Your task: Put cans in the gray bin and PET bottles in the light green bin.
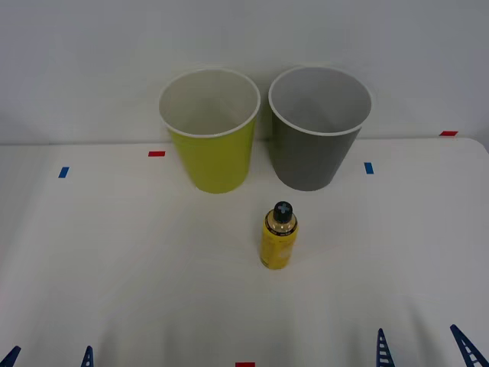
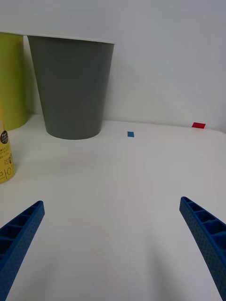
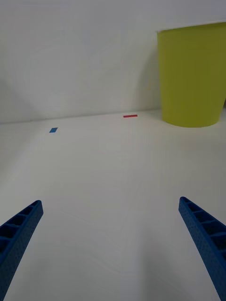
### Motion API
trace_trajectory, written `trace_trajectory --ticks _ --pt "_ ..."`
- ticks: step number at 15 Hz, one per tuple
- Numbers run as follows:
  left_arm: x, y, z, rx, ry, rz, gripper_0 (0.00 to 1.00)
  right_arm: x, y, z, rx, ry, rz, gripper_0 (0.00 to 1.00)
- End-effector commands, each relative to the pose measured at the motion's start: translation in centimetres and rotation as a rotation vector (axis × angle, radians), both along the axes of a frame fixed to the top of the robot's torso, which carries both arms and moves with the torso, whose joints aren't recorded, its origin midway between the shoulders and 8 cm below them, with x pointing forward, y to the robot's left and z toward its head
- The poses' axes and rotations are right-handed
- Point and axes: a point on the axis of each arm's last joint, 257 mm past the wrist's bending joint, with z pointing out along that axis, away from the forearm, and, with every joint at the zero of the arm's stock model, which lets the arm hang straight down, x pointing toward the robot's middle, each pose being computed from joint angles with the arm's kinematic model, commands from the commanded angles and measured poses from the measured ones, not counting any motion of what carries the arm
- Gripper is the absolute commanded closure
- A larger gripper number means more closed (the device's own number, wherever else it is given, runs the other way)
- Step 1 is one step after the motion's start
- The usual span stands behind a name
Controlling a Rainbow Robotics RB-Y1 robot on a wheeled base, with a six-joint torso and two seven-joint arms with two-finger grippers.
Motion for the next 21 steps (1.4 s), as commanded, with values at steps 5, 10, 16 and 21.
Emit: trace_trajectory --ticks 5,10,16,21 --pt "0.00 0.00 -0.01 0.000 0.000 0.000 0.00 0.00 0.00 0.00 0.000 0.000 0.000 0.00" --pt "0.00 0.00 -0.01 0.000 0.000 0.000 0.00 0.00 0.00 0.00 0.000 0.000 0.000 0.00" --pt "0.00 0.00 -0.01 0.000 0.000 0.000 0.00 0.00 0.00 0.00 0.000 0.000 0.000 0.00" --pt "0.00 0.00 -0.01 0.000 0.000 0.000 0.00 0.00 0.00 0.00 0.000 0.000 0.000 0.00"
